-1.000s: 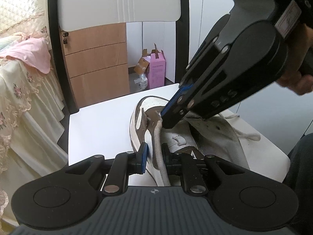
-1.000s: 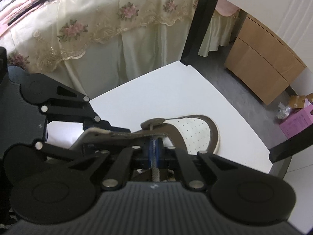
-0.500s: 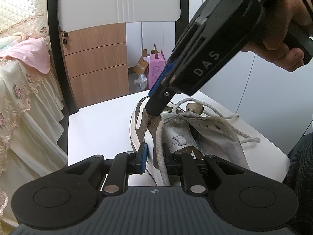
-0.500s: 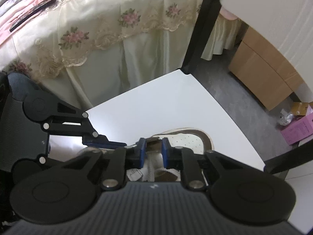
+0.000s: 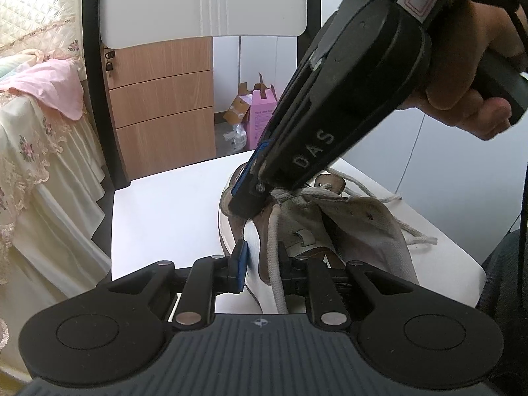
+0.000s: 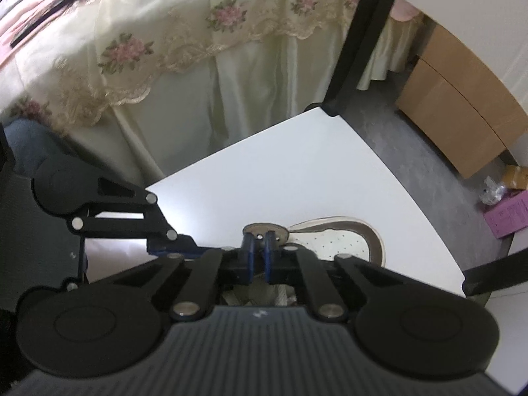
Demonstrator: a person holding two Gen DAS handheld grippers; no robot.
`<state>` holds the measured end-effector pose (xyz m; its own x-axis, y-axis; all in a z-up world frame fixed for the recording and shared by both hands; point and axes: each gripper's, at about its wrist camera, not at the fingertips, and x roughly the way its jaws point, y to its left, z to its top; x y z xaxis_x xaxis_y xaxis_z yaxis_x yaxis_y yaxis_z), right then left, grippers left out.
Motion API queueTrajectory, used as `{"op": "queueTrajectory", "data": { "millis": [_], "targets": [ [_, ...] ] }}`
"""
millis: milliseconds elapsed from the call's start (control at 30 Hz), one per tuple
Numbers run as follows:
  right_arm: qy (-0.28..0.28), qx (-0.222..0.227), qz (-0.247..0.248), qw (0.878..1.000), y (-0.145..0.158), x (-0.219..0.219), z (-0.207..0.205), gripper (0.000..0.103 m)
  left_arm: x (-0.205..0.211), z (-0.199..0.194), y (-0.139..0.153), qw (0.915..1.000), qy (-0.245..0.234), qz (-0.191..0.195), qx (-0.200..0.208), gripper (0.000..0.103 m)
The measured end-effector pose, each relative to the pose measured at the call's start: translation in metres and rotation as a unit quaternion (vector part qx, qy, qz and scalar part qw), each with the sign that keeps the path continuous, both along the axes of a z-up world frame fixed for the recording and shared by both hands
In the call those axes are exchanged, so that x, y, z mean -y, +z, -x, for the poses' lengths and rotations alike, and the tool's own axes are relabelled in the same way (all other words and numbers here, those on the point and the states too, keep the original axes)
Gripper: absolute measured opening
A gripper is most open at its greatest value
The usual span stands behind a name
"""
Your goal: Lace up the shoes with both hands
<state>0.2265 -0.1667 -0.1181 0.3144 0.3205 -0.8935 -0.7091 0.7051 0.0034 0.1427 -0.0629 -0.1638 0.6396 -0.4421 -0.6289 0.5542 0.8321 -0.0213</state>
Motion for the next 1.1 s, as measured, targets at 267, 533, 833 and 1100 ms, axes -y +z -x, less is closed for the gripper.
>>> {"op": "queueTrajectory", "data": {
  "millis": [267,533,833,1100],
  "targets": [
    [-0.065,0.061,-0.107,0.99,0.029,0.008,0.008,0.001,0.008,0.007,0.002,1.0,0.002,0.006,-0.003,0.017],
    [-0.107,0.046,-0.11,0.987,0.038,0.021,-0.004,0.016,0.016,0.018,0.007,0.9999,0.005,0.011,-0.006,0.018],
    [-0.095,0.014,-0.07,0.993,0.015,0.035,0.01,0.024,0.025,0.031,0.012,0.9998,0.008,0.014,-0.009,0.017],
    [-0.051,0.031,-0.035,0.998,0.0,0.015,0.013,0.014,0.009,0.024,0.014,0.9998,0.005,0.016,-0.01,0.017]
  ]
}}
